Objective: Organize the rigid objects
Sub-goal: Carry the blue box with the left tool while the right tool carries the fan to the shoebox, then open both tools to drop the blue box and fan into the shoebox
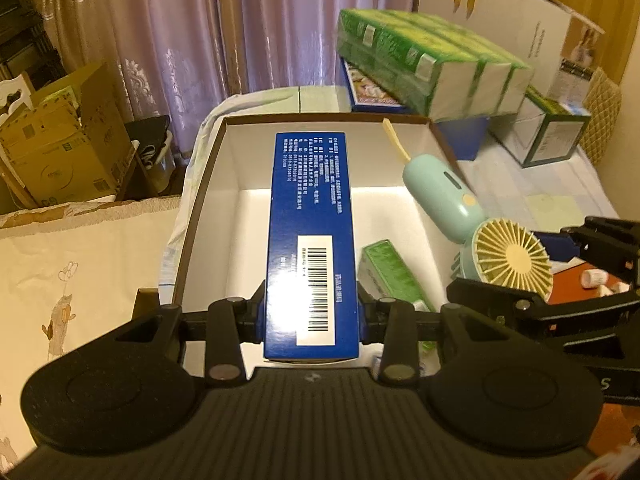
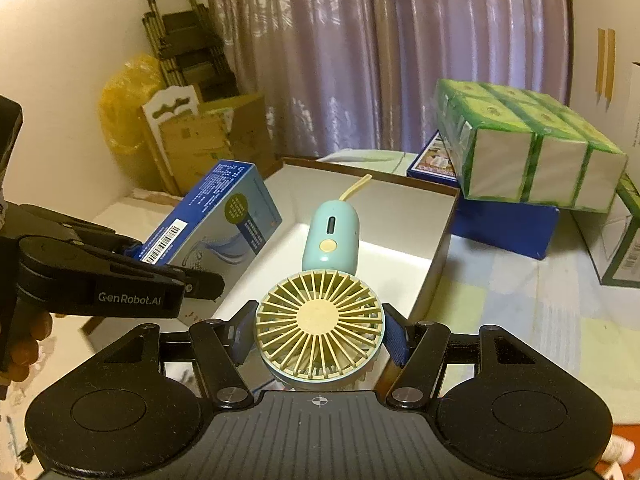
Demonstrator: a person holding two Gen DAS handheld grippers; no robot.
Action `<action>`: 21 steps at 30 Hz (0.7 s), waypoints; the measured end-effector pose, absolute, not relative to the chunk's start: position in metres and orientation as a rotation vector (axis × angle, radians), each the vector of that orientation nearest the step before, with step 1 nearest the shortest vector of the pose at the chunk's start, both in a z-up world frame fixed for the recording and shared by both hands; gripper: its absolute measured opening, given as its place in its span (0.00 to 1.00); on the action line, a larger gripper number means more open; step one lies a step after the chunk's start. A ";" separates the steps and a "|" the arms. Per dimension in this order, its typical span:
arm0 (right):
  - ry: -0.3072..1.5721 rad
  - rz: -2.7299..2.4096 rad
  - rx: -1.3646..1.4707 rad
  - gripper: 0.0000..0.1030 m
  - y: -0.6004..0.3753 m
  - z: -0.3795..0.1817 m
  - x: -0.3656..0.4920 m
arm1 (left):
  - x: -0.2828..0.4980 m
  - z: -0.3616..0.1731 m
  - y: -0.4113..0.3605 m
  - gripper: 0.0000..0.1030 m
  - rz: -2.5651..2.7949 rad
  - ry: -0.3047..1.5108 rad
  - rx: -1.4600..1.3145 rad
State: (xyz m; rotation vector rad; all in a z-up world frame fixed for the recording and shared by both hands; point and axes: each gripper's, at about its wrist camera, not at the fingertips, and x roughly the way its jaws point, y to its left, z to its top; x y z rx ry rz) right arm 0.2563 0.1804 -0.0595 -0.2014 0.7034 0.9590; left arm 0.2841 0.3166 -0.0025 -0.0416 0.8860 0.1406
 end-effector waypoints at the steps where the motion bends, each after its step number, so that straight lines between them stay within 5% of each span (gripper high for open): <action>1: 0.709 0.953 -0.205 0.58 0.185 -0.061 0.261 | 0.290 -0.005 0.318 0.33 0.138 0.893 -0.038; 21: 0.754 0.861 -0.297 0.59 0.252 -0.103 0.343 | 0.383 -0.057 0.352 0.36 0.093 1.024 -0.024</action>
